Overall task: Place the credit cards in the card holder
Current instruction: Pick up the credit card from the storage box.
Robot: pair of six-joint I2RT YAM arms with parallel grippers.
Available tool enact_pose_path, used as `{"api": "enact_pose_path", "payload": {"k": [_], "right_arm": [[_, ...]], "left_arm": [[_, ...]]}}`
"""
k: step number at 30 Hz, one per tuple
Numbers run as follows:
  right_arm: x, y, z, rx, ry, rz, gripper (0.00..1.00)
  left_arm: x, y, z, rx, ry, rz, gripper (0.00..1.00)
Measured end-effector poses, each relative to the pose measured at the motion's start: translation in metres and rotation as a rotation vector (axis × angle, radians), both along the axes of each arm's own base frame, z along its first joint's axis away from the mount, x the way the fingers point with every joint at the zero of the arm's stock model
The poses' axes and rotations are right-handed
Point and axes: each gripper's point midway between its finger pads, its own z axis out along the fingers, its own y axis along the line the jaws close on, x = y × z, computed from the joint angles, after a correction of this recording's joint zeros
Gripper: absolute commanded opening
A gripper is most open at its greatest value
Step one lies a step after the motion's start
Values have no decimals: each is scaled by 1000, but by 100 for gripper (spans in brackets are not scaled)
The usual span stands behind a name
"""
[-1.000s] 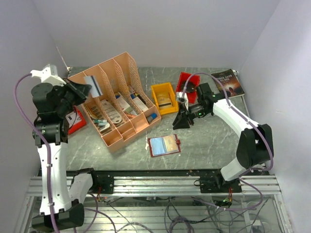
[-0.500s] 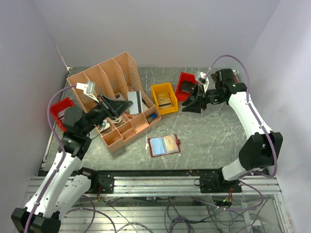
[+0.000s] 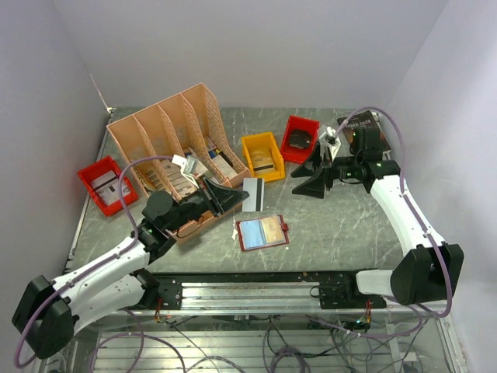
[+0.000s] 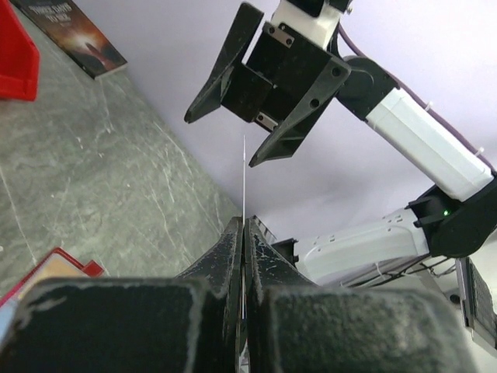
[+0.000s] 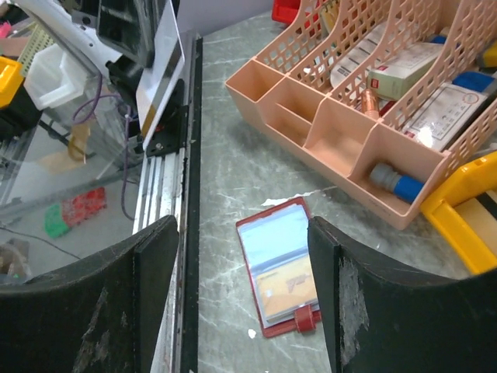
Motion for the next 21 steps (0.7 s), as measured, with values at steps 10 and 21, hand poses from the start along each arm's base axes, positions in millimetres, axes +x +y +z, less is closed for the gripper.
{"api": "enact_pose_path", "payload": {"k": [10, 21], "right_arm": [[-15, 1, -24, 41, 64, 24, 100], [-45, 10, -62, 74, 221, 69, 95]], "left_arm": [[-16, -20, -31, -4, 10, -35, 7], [-22, -17, -65, -7, 34, 22, 7]]}}
